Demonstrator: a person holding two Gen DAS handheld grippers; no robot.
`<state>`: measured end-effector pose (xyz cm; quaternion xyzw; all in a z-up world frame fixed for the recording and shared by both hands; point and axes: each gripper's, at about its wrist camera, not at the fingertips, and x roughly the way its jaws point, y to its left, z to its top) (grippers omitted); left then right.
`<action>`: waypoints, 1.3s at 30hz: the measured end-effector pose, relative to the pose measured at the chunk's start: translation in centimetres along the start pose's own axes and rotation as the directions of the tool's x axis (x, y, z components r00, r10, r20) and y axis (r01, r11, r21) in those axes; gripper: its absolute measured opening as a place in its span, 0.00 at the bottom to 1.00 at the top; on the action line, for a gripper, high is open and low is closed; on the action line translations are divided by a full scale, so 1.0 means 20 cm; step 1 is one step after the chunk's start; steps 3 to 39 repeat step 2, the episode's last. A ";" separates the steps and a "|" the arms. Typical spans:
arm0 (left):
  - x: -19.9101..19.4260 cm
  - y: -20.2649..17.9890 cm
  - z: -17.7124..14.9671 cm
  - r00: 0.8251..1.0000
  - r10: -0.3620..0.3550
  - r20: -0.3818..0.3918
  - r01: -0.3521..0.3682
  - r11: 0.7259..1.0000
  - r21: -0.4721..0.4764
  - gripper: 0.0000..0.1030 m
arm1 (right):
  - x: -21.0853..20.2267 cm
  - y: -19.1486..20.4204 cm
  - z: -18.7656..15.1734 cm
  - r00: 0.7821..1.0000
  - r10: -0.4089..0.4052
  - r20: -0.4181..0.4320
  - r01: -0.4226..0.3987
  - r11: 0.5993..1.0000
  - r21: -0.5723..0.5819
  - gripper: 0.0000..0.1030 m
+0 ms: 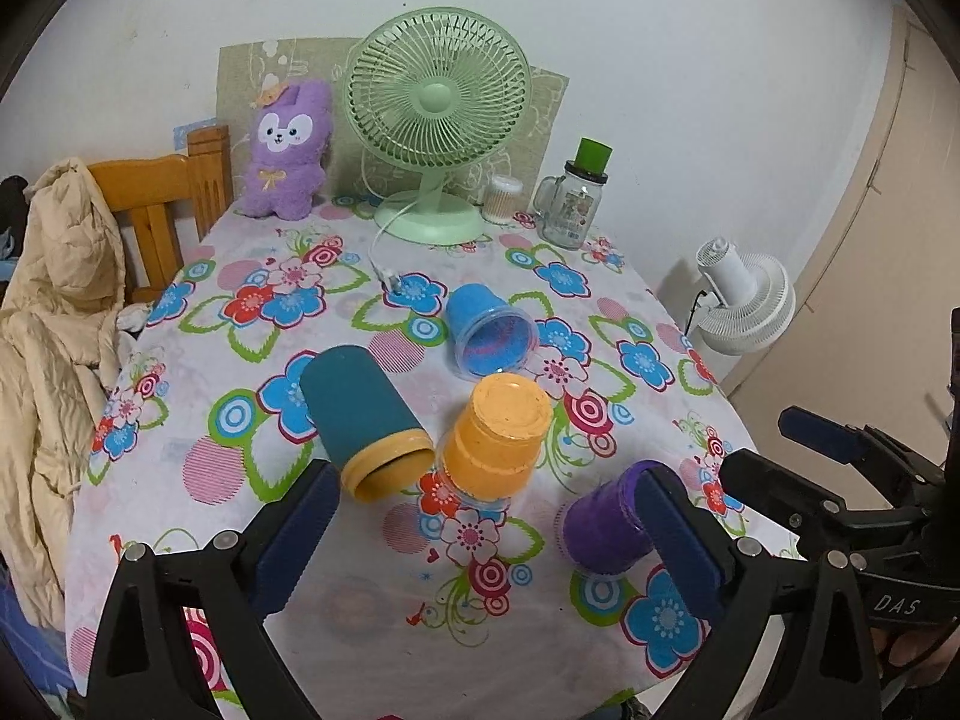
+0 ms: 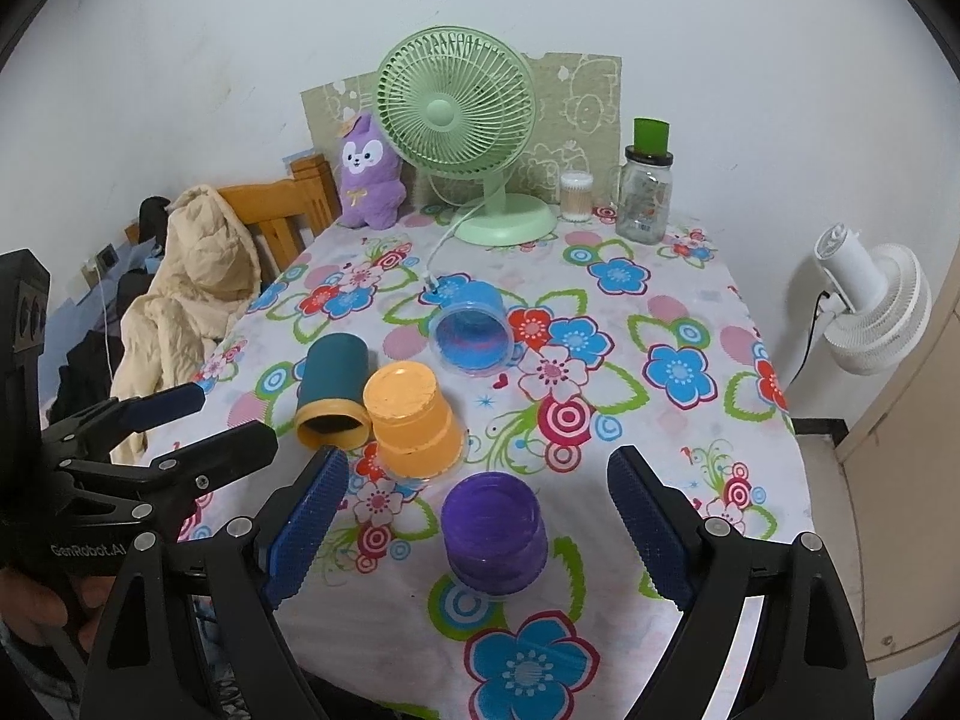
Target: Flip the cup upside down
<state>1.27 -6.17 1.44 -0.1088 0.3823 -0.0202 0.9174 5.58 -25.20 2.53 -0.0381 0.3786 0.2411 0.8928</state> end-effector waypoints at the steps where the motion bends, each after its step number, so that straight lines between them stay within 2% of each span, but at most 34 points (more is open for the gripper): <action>1: 0.00 0.00 0.00 1.000 0.001 0.000 -0.001 1.000 0.000 0.97 | 0.00 0.00 0.00 1.000 0.001 0.000 -0.001 1.000 -0.001 0.87; 39: 0.00 0.00 0.00 1.000 0.002 0.000 -0.002 1.000 0.001 0.97 | 0.00 0.00 0.00 1.000 0.001 0.000 -0.001 1.000 -0.002 0.87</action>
